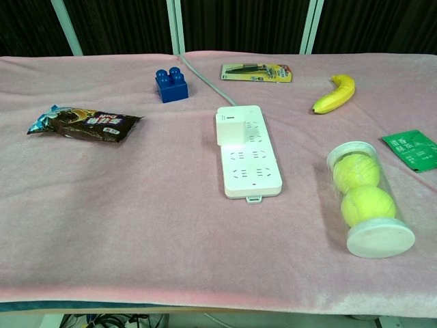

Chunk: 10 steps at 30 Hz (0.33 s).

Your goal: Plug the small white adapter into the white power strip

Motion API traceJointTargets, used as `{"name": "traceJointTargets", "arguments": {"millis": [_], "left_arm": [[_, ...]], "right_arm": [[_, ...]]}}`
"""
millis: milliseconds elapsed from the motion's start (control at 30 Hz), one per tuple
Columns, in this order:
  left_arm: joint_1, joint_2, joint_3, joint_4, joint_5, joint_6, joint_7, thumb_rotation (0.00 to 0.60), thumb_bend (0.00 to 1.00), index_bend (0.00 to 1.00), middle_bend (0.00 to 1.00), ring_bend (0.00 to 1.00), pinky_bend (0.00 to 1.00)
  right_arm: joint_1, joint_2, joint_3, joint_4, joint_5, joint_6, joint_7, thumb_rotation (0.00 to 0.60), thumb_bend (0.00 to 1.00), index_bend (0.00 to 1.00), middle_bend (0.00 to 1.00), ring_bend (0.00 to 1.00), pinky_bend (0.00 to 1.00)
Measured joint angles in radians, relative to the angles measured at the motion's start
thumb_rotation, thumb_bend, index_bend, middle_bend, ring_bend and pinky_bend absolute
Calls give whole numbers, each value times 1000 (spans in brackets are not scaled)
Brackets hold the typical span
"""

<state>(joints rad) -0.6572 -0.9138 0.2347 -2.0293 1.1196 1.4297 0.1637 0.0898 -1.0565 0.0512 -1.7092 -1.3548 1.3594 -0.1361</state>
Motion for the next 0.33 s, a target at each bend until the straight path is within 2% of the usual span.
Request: {"name": "traceJointTargets", "arguments": {"millis": [133,233,333], "left_arm": [[155,11,45,137,140,72,-189,600,72,173,44,0,109],[241,11,58,229,195,118,-262,600,73,176,57,0,108],[282,5,51,268,217,137,-292,600,72,178,61,0,108]], "right_arm": [[4,-6,2,1,-2,-2,-3,600,220,31,39,126,150],[8,-11,4,2,1,-9,-6,600,220,31,39,126,150],[13,-13,7,3,6,-15,-7,600,220,31,39,126,150]]}}
